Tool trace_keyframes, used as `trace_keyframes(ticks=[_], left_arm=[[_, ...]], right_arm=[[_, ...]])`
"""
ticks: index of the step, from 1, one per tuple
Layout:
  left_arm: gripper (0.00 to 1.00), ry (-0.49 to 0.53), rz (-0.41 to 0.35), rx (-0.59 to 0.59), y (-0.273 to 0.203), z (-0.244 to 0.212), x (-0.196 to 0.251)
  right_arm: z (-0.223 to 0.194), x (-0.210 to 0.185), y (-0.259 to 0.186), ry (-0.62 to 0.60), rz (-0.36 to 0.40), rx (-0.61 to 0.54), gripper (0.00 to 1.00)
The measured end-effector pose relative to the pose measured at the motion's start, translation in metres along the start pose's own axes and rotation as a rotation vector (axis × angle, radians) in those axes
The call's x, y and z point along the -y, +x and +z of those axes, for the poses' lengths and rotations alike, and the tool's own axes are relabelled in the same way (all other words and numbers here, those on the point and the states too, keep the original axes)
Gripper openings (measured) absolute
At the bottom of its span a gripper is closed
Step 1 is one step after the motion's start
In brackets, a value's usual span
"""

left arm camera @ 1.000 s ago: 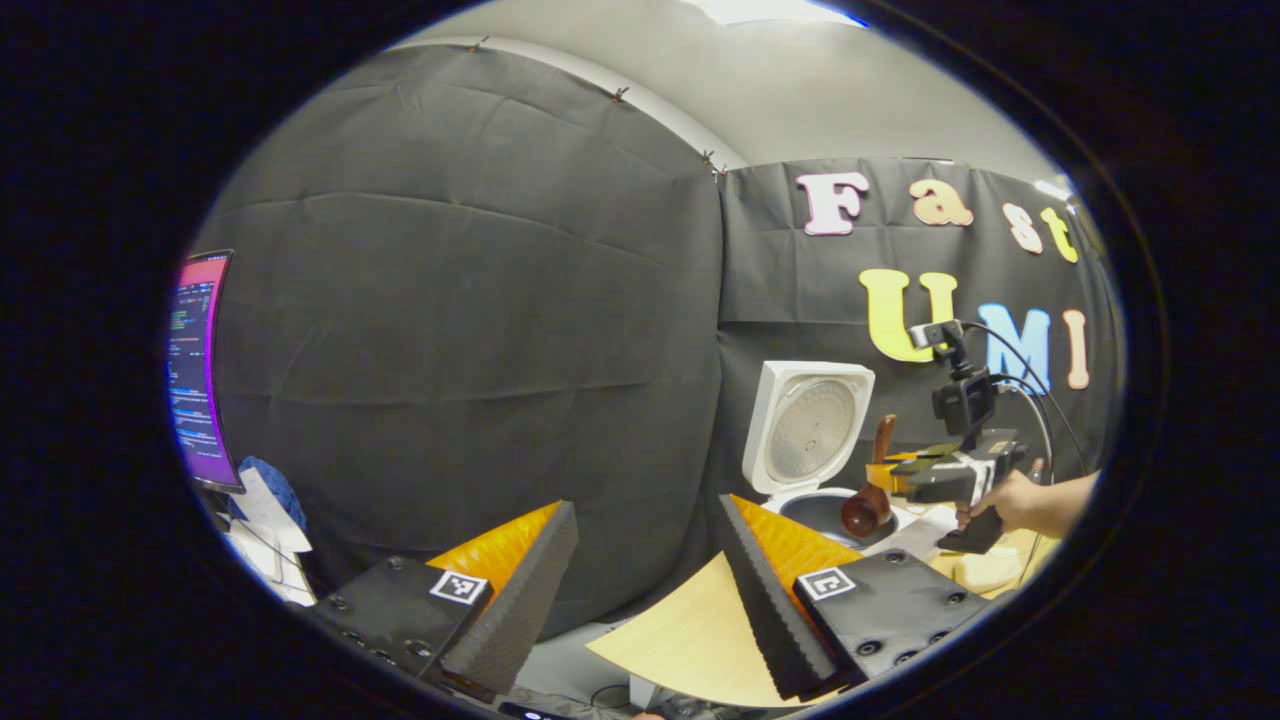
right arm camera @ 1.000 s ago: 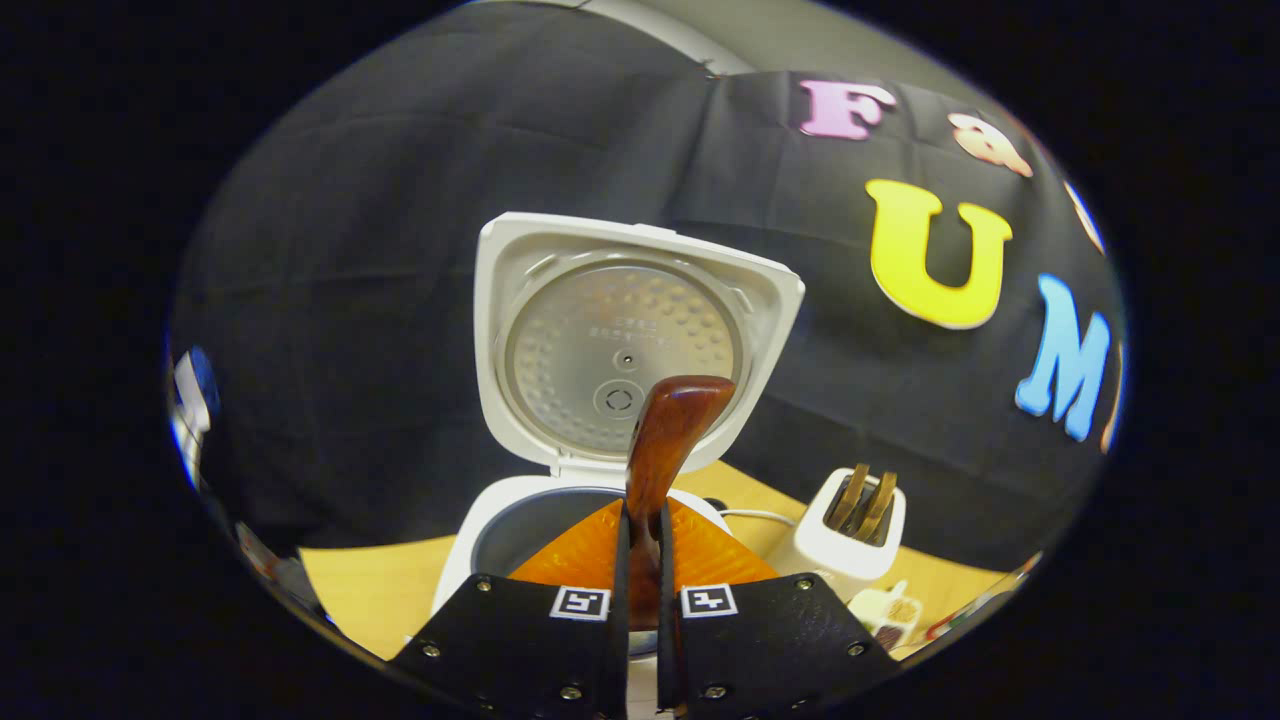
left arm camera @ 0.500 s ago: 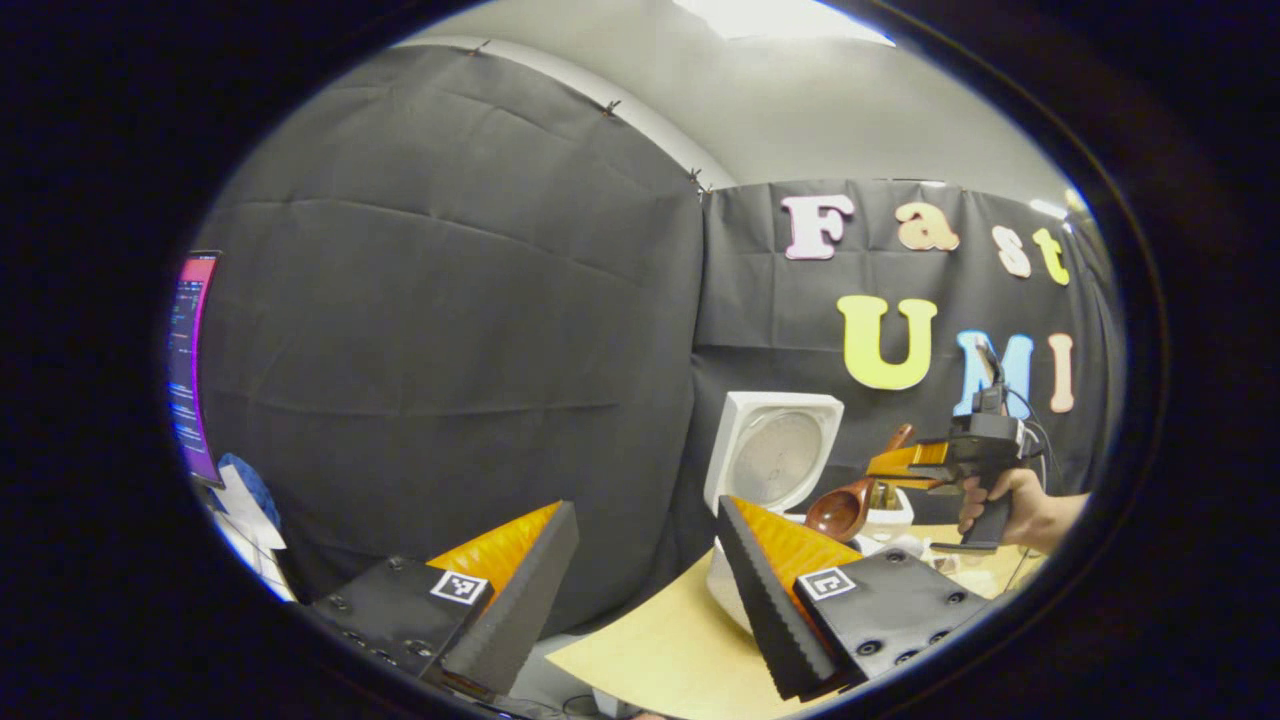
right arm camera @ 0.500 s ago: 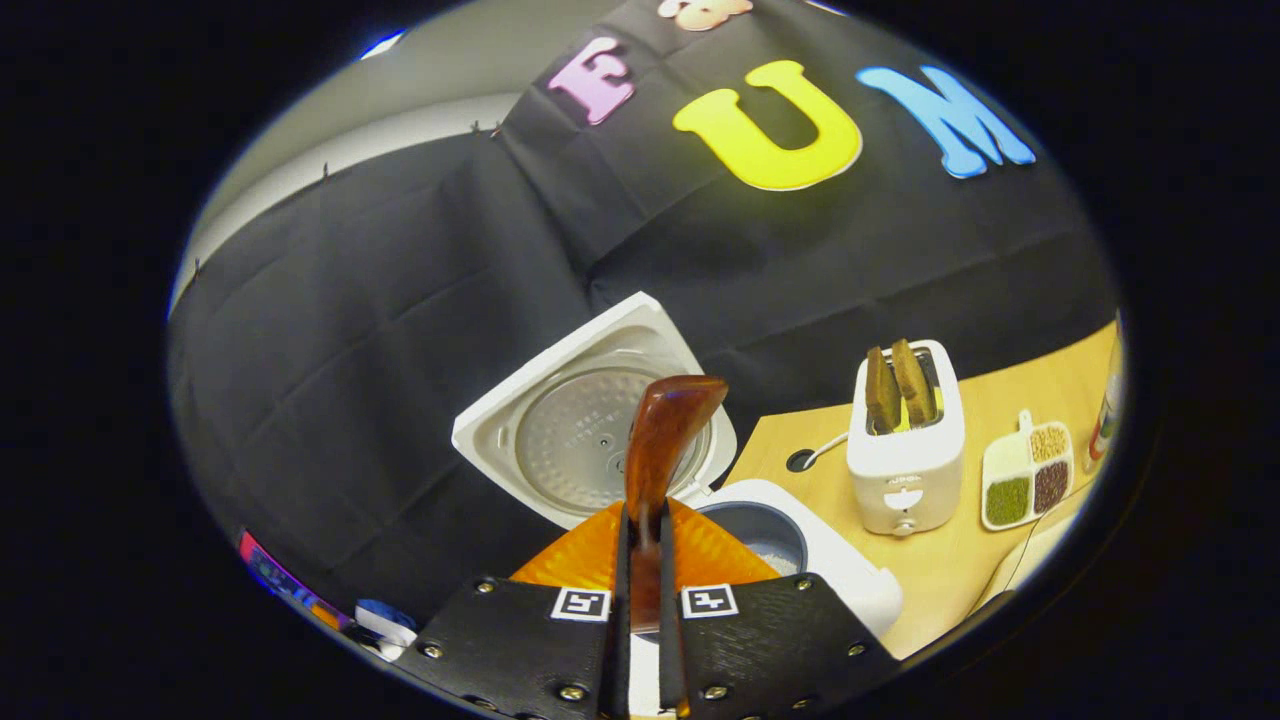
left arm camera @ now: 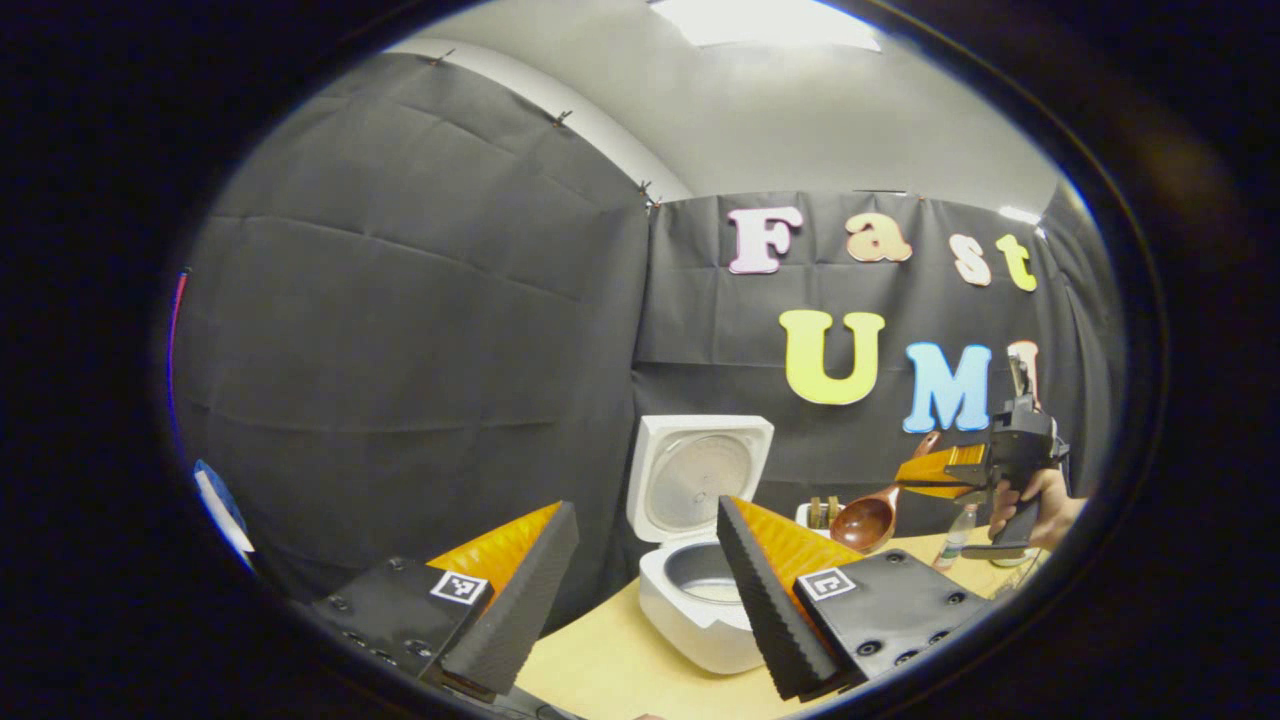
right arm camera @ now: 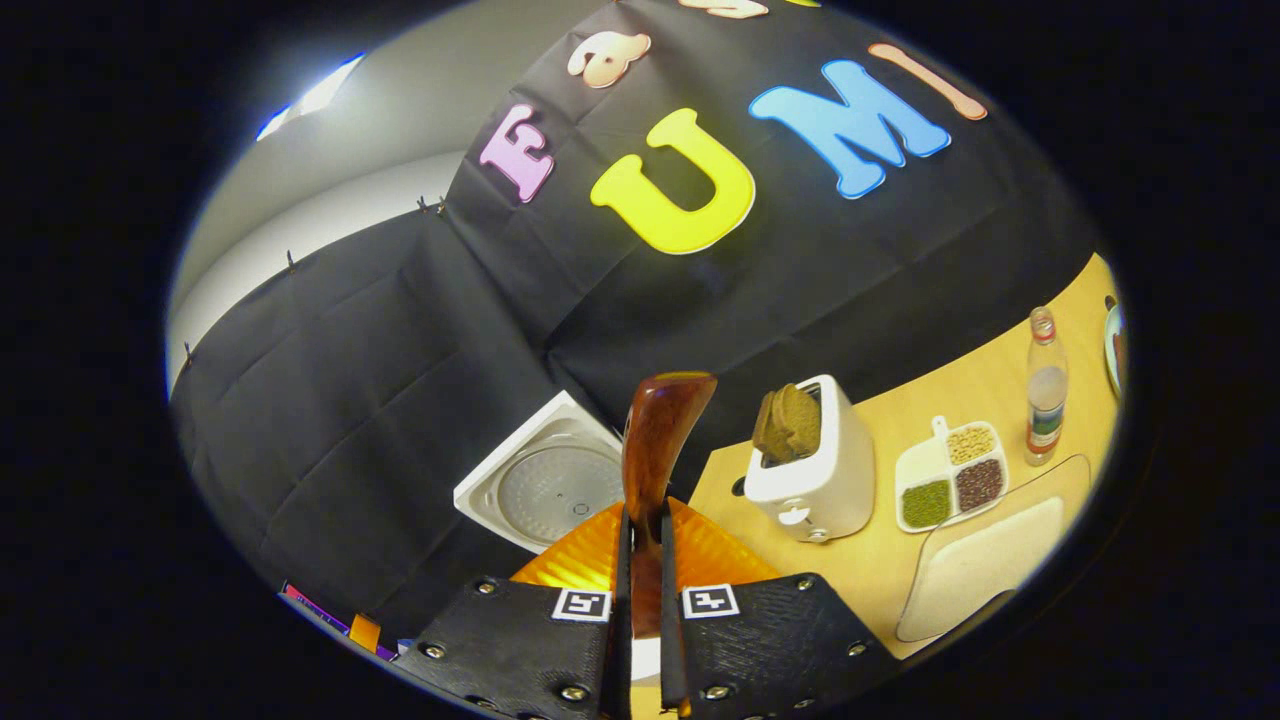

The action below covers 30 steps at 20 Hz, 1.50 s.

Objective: Close the left gripper, press the button to open the rice cooker; take a wooden spoon from the chopstick holder with the right hand, scoop a spoonful of rice and pour it into the rice cooker, then put the wooden spoon back into the chopstick holder.

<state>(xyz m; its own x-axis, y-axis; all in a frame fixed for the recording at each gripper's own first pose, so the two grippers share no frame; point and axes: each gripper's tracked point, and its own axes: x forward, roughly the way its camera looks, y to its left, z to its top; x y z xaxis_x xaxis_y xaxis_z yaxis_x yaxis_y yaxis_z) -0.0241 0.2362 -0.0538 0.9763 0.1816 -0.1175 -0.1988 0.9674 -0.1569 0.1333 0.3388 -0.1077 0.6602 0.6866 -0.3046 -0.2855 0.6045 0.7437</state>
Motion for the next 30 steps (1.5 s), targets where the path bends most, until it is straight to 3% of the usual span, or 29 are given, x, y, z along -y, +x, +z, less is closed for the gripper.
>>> trace_keyframes(ticks=[8,15,16,17,18,19,30], left_arm=[[0.95,0.006,-0.126,0.007,-0.003,0.006,0.084],[0.97,-0.015,-0.188,0.0,-0.01,0.004,0.14],[0.97,-0.021,-0.195,0.002,-0.011,0.006,0.148],[0.97,-0.023,-0.2,0.004,-0.012,0.008,0.154],[0.97,-0.023,-0.205,0.008,-0.013,0.009,0.16],[0.97,-0.022,-0.21,0.012,-0.013,0.011,0.168],[0.97,-0.01,-0.227,-0.003,-0.028,0.007,0.216]], right_arm=[[0.05,0.079,-0.084,0.01,-0.137,0.102,0.12],[0.081,0.142,-0.164,0.005,-0.264,0.199,0.12],[0.084,0.153,-0.176,0.002,-0.287,0.209,0.16],[0.086,0.165,-0.187,0.001,-0.312,0.218,0.12],[0.088,0.177,-0.198,0.002,-0.335,0.226,0.16],[0.088,0.187,-0.209,0.008,-0.356,0.237,0.12],[0.078,0.31,-0.299,-0.035,-0.61,0.261,0.11]])
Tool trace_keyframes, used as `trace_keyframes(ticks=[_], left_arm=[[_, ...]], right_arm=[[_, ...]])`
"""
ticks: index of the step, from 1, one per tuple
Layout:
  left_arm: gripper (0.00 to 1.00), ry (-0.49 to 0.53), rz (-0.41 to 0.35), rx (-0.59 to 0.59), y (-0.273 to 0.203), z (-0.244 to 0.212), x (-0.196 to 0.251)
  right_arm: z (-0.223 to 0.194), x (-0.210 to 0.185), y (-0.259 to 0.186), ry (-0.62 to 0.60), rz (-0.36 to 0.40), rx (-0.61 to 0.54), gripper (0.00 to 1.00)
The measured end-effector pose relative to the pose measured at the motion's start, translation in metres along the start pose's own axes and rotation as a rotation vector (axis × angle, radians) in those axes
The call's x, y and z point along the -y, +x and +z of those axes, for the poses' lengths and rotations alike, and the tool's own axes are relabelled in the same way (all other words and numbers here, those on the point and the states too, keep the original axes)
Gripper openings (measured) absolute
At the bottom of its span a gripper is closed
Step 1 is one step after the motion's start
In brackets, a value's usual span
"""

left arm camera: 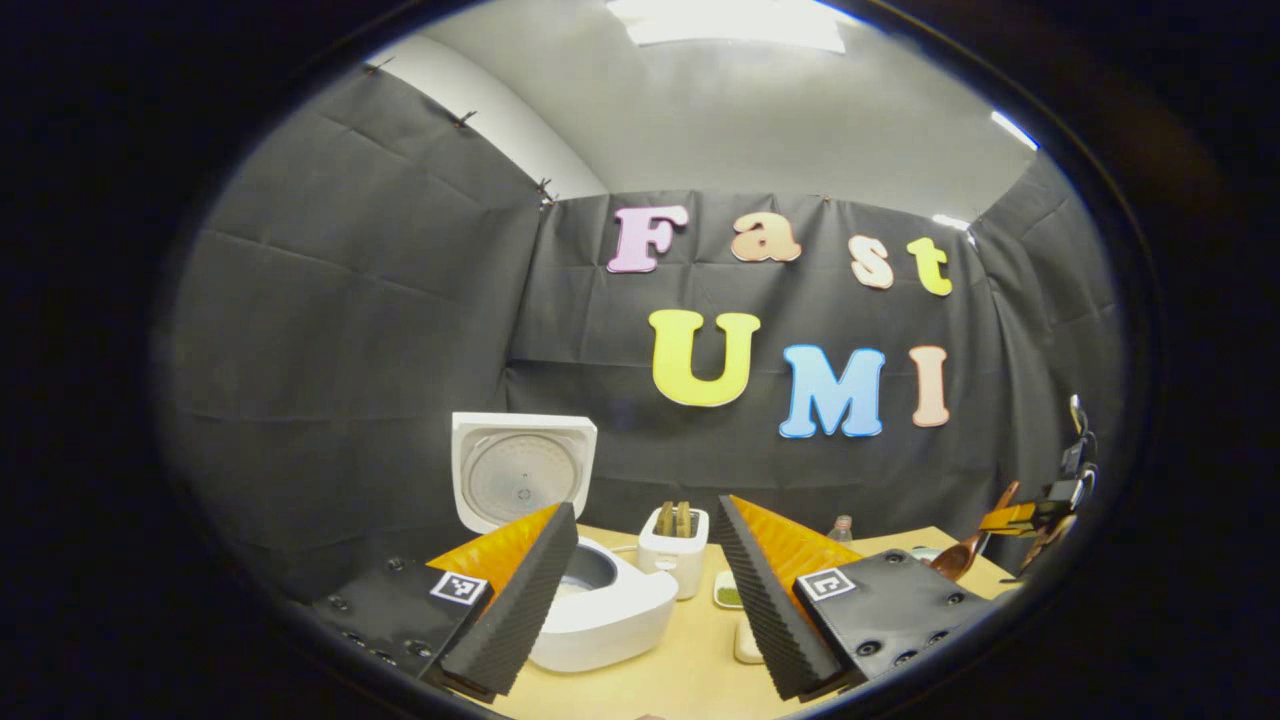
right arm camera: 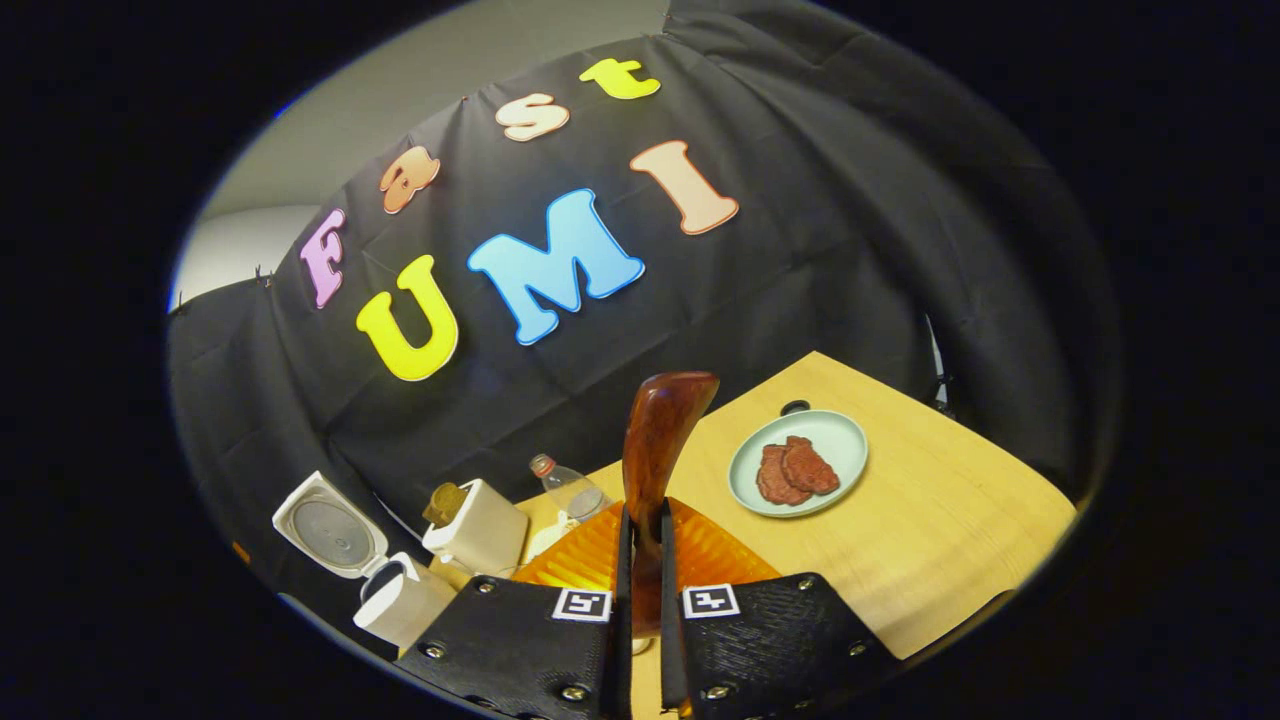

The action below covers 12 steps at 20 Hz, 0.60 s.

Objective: Close the left gripper, press the button to open the rice cooker; take a wooden spoon from the chopstick holder with the right hand, scoop a spoonful of rice and pour it into the rice cooker, then put the wooden spoon back into the chopstick holder.

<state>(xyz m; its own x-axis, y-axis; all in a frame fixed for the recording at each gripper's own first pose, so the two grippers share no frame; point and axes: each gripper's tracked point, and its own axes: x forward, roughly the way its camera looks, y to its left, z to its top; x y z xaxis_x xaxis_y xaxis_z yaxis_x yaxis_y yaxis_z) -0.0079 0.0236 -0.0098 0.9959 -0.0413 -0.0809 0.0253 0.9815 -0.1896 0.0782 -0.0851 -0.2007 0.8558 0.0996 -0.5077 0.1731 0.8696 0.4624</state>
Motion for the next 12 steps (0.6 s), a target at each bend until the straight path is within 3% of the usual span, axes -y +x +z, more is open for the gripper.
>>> trace_keyframes(ticks=[6,12], left_arm=[[0.96,0.038,-0.015,-0.004,-0.006,0.0,0.026],[0.96,0.054,-0.01,-0.008,-0.013,-0.004,0.041]], right_arm=[[-0.032,0.038,0.003,-0.098,-0.067,-0.042,0.12],[-0.076,0.052,0.017,-0.125,-0.077,-0.141,0.12]])
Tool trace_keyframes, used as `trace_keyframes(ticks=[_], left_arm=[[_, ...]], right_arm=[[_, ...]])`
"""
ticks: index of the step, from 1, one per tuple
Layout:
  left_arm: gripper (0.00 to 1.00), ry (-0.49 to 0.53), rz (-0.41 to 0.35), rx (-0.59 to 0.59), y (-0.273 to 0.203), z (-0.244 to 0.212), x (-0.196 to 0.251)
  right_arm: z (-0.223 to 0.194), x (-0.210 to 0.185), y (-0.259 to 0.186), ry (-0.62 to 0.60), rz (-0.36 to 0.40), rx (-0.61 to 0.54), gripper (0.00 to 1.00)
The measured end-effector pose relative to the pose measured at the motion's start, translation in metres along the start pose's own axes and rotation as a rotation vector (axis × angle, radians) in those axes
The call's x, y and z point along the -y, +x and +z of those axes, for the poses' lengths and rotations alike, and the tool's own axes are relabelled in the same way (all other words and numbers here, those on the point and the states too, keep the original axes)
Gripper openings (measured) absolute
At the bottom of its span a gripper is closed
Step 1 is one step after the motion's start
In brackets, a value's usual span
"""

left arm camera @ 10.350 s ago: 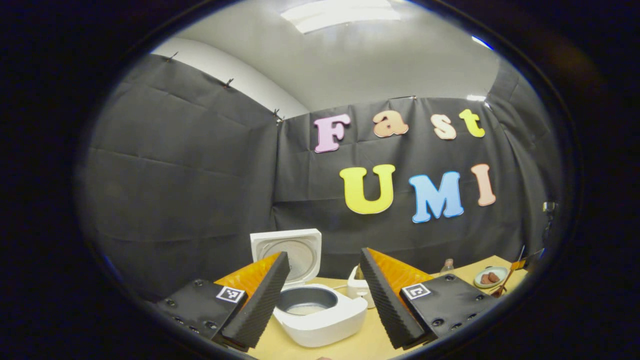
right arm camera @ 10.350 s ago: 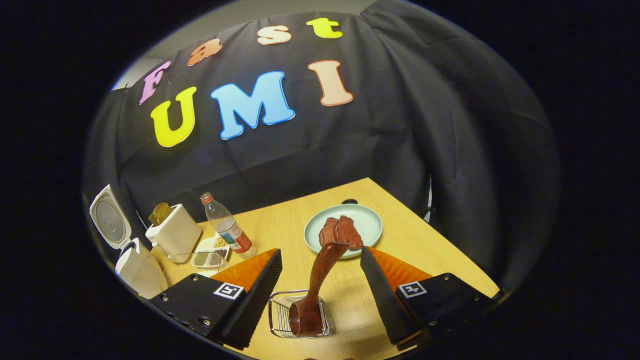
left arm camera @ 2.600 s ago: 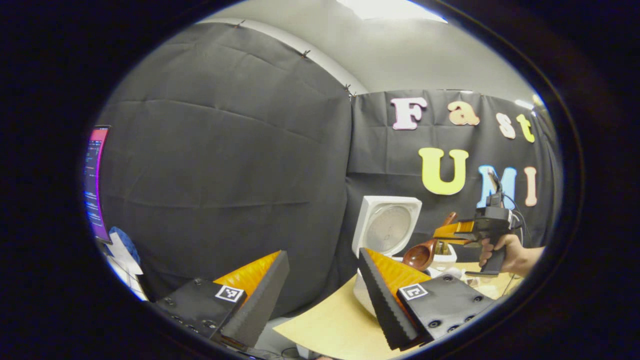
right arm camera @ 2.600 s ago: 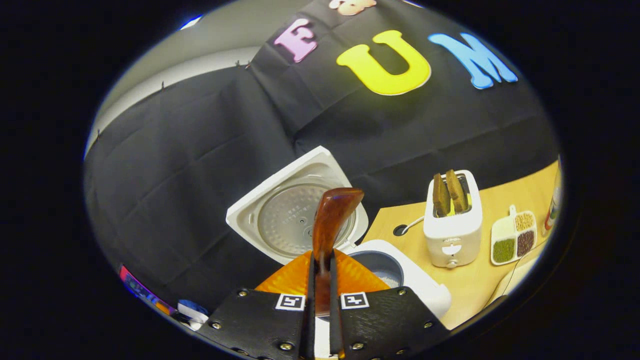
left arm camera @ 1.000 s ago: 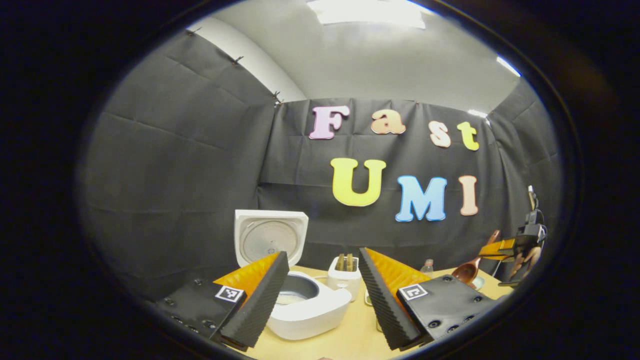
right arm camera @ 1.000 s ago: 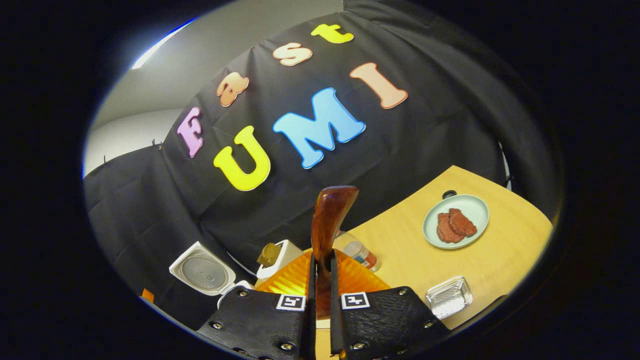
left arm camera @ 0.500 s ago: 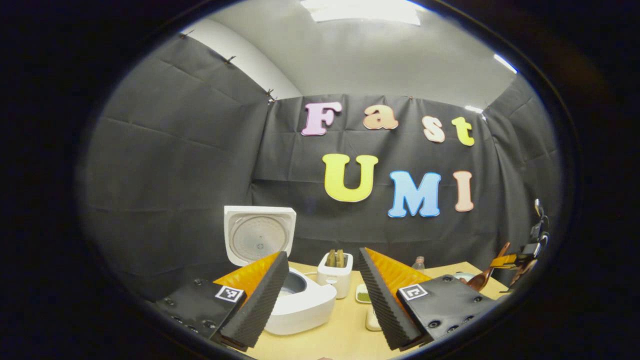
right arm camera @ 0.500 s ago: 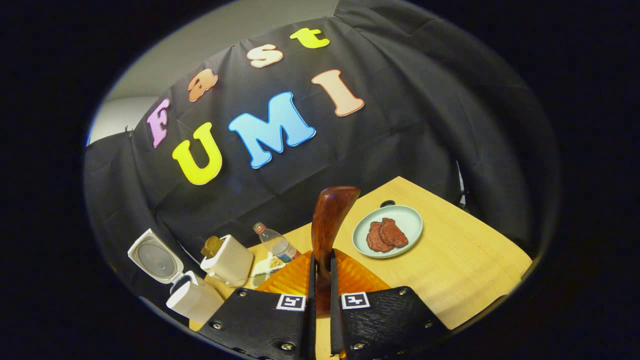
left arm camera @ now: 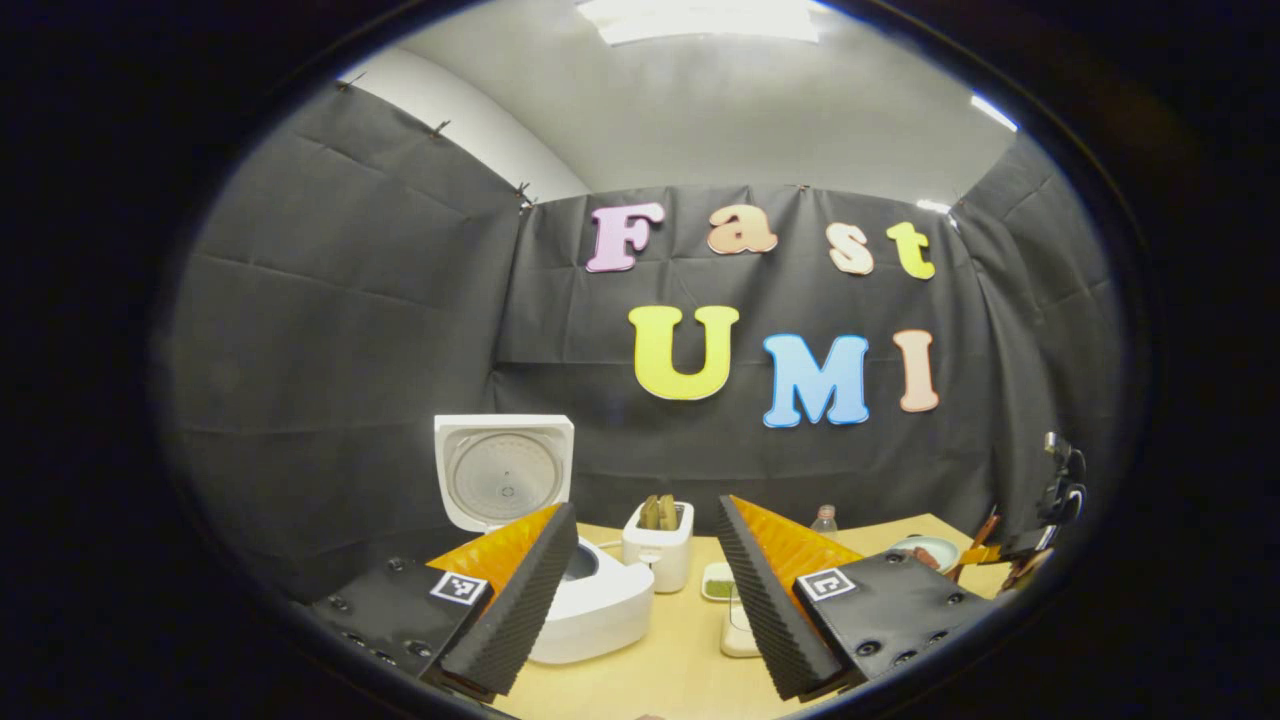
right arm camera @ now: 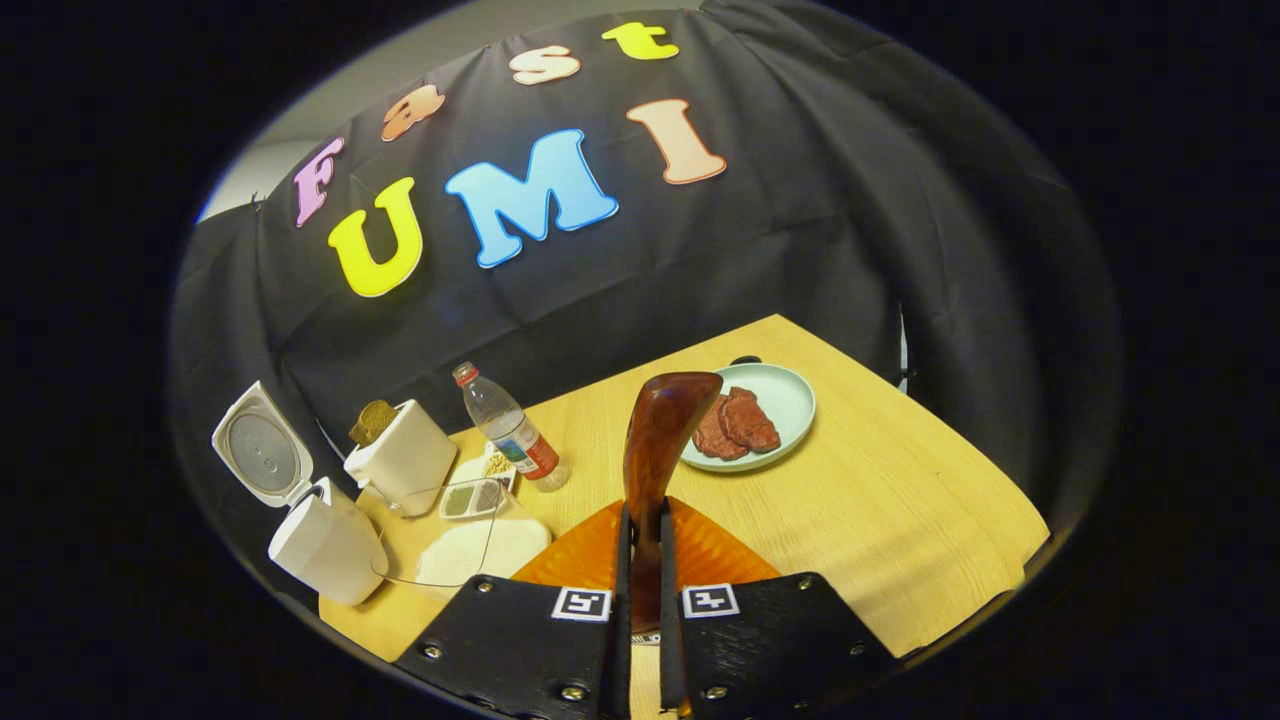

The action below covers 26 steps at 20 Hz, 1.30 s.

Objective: Close the left gripper, press the button to open the rice cooker; take a wooden spoon from the chopstick holder with the right hand, scoop a spoonful of rice and pour it into the rice cooker, then put the wooden spoon back into the chopstick holder.

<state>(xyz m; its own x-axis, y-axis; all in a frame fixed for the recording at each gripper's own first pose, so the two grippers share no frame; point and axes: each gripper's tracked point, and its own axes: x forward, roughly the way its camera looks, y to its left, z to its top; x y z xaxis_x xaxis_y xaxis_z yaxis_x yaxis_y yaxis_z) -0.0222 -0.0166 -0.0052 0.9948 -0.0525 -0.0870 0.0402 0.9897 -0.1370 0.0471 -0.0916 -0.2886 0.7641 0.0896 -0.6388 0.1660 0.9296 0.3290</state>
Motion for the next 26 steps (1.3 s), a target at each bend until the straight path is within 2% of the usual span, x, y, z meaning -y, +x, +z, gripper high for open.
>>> trace_keyframes(ticks=[6,10,11,12,13,15,20,26], left_arm=[[0.96,0.014,0.006,0.009,-0.002,0.004,0.012],[0.96,-0.001,0.014,0.012,-0.002,0.0,0.017],[0.96,-0.005,0.012,0.011,-0.002,-0.001,0.02],[0.96,-0.008,0.012,0.008,-0.001,-0.002,0.024],[0.97,-0.01,0.013,0.009,0.0,-0.002,0.026],[0.95,-0.009,0.016,0.02,0.001,0.001,0.032],[0.96,0.019,0.035,0.026,0.013,0.004,0.033],[0.97,0.029,0.085,0.015,0.047,0.014,-0.009]], right_arm=[[-0.021,0.011,0.004,-0.016,-0.001,-0.07,0.12],[0.001,0.02,-0.01,-0.048,-0.002,-0.004,0.19],[0.006,0.024,-0.014,-0.062,-0.008,0.006,0.4],[0.014,0.031,-0.02,-0.081,-0.028,0.025,0.53],[0.025,0.038,-0.028,-0.102,-0.049,0.058,0.72],[0.046,0.044,-0.043,-0.147,-0.078,0.117,0.99],[0.097,0.03,-0.084,-0.256,-0.096,0.242,0.99],[0.142,-0.023,-0.129,-0.326,-0.09,0.376,0.99]])
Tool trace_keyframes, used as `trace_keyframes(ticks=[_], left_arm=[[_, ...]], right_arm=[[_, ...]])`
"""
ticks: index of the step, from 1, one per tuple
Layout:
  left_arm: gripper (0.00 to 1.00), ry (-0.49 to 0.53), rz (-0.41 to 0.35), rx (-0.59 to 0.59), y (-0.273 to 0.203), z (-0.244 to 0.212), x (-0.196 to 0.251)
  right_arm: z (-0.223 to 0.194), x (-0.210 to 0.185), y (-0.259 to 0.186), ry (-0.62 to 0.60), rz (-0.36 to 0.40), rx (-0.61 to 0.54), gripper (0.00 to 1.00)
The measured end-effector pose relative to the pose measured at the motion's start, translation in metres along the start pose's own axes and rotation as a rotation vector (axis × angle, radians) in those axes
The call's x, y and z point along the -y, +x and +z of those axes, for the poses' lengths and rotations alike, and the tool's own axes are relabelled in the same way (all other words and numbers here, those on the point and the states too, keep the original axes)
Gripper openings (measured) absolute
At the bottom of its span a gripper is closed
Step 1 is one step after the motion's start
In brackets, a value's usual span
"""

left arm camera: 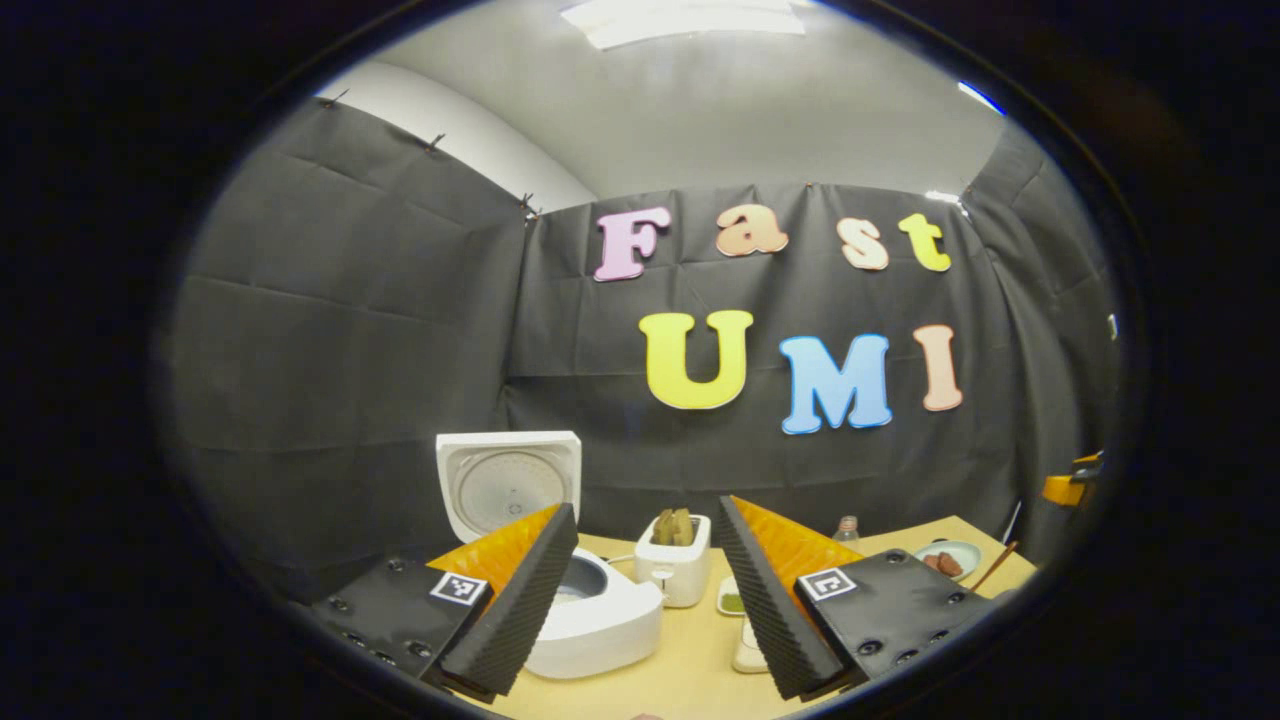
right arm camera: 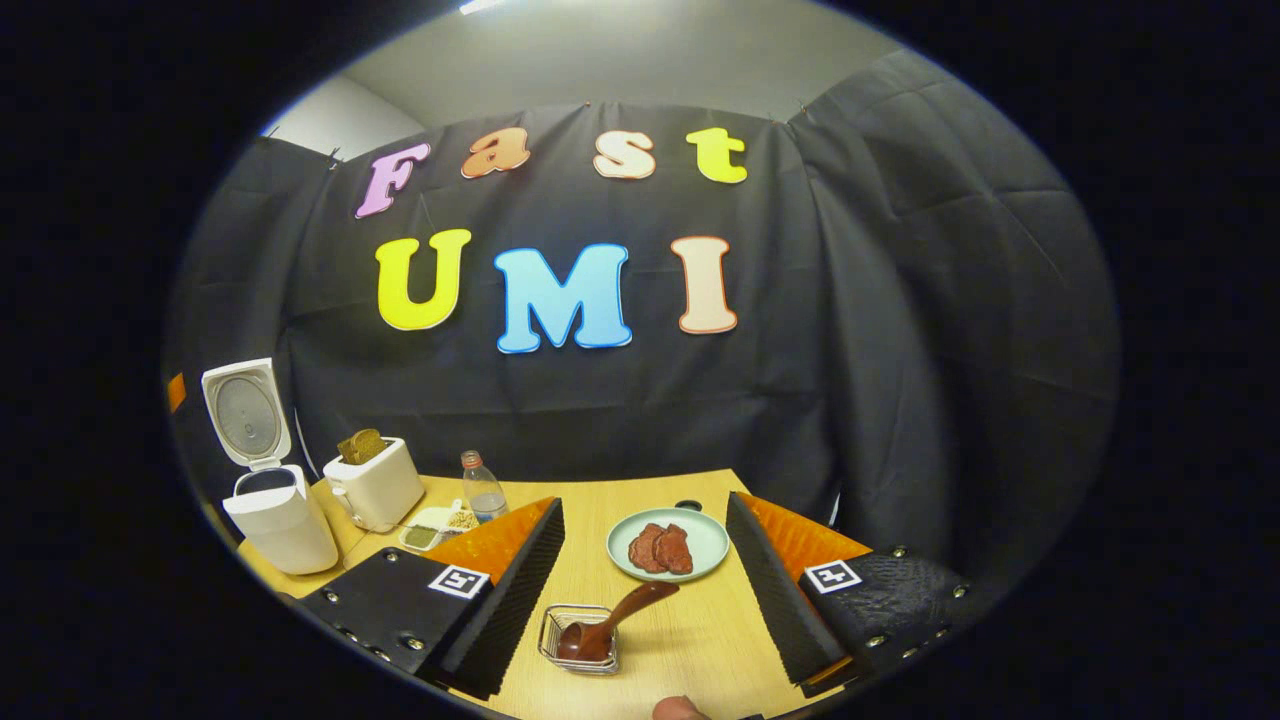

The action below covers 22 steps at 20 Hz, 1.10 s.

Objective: Close the left gripper, press the button to open the rice cooker; take a wooden spoon from the chopstick holder with the right hand, scoop a spoonful of rice and pour it into the rice cooker, then put the wooden spoon back into the chopstick holder.

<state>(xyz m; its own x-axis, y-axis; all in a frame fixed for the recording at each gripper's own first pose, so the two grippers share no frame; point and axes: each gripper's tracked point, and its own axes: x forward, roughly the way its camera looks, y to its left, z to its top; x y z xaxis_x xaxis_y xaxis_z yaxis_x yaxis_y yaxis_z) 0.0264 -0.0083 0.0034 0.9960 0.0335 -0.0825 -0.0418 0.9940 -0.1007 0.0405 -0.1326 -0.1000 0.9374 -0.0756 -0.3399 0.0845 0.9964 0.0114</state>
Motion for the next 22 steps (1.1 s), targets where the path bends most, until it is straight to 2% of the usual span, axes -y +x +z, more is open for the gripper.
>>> trace_keyframes(ticks=[1,3,4,6,9,14,15,16,17,21,22], left_arm=[[0.95,0.0,0.016,-0.001,0.01,0.006,-0.01],[0.98,0.002,0.043,0.011,0.03,0.017,-0.034],[0.95,0.009,0.059,0.019,0.041,0.023,-0.047],[0.97,0.024,0.095,0.028,0.067,0.033,-0.074],[0.95,0.041,0.129,0.044,0.108,0.05,-0.107],[0.97,0.053,0.165,0.074,0.173,0.073,-0.153],[0.95,0.061,0.172,0.08,0.186,0.074,-0.161],[0.99,0.07,0.178,0.084,0.2,0.077,-0.169],[0.95,0.076,0.181,0.085,0.215,0.078,-0.174],[0.97,0.064,0.171,0.026,0.274,0.056,-0.191],[0.95,0.057,0.173,0.015,0.288,0.05,-0.196]], right_arm=[[0.008,-0.007,-0.004,-0.01,-0.001,0.021,0.99],[0.019,-0.02,-0.009,-0.03,-0.01,0.054,0.99],[0.026,-0.03,-0.01,-0.036,-0.015,0.068,0.99],[0.031,-0.039,-0.017,-0.049,-0.017,0.087,0.98],[0.031,-0.051,-0.023,-0.07,-0.042,0.091,0.98],[0.022,-0.067,-0.025,-0.067,-0.089,0.083,0.98],[0.021,-0.069,-0.026,-0.067,-0.102,0.081,0.98],[0.019,-0.071,-0.028,-0.065,-0.115,0.078,0.98],[0.016,-0.073,-0.029,-0.063,-0.126,0.074,0.98],[0.004,-0.077,-0.035,-0.056,-0.178,0.052,0.98],[0.001,-0.078,-0.036,-0.052,-0.188,0.044,0.98]])
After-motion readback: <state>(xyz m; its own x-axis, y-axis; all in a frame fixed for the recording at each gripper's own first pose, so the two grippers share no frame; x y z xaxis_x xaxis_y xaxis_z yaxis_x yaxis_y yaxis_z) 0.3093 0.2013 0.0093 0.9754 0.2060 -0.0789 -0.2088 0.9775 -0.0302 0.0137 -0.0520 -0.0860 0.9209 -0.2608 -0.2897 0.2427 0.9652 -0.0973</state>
